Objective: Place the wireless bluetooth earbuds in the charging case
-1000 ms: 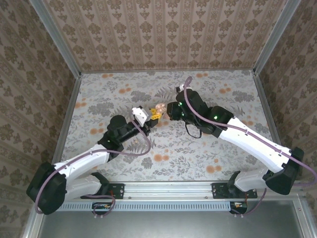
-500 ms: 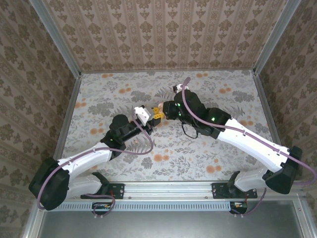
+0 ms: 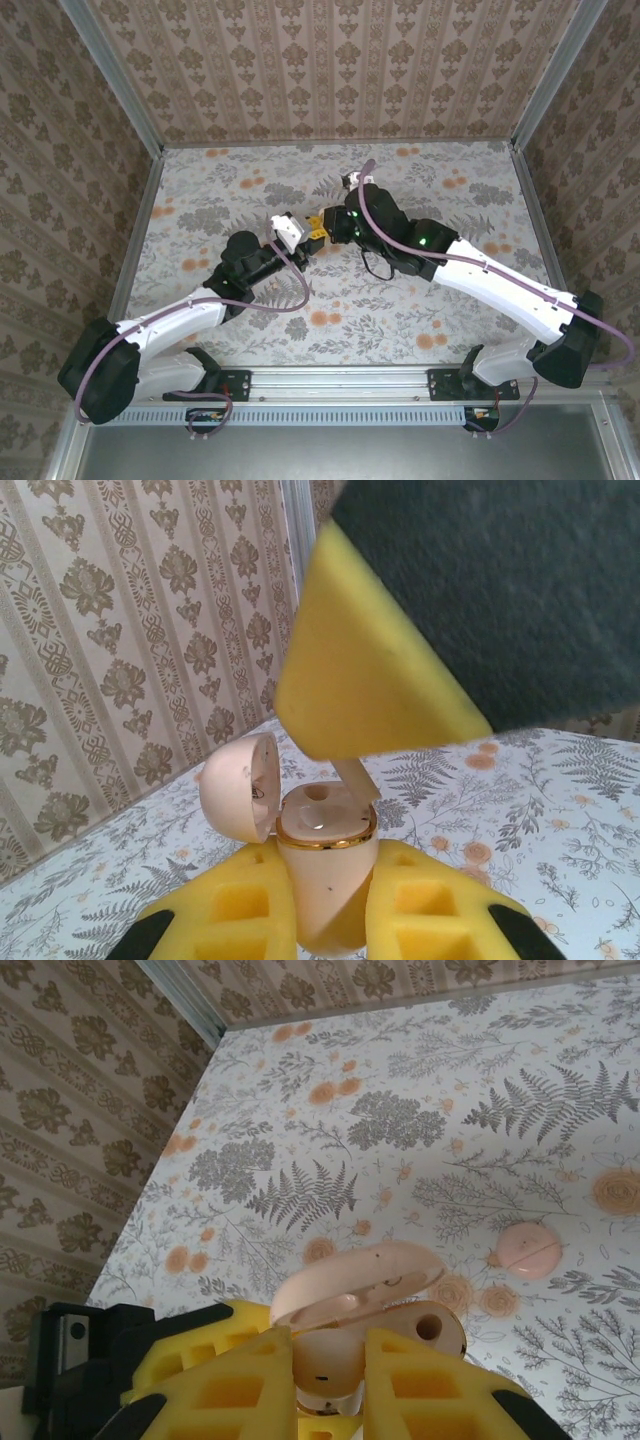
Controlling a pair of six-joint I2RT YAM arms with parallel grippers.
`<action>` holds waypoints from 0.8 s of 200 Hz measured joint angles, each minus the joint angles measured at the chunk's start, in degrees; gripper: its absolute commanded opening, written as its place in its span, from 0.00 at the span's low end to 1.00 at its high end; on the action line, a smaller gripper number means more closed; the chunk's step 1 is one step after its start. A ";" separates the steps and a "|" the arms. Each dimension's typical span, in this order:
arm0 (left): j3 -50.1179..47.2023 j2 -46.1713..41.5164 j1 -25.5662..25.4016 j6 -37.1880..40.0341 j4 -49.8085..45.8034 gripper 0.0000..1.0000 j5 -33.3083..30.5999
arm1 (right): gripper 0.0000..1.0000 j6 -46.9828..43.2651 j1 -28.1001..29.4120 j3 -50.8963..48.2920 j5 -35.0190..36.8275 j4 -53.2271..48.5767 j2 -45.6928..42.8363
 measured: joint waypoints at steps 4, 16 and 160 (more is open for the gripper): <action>0.00 0.00 0.00 -0.02 -0.04 0.00 -0.02 | 0.18 -0.04 0.00 -0.04 0.11 0.15 0.13; 0.00 0.00 0.00 -0.02 -0.04 0.00 -0.02 | 0.18 -0.22 0.04 -0.22 0.55 0.83 0.33; 0.35 0.00 -0.31 -2.19 -0.85 0.00 -1.27 | 0.17 -4.48 0.92 -4.50 3.26 7.98 0.39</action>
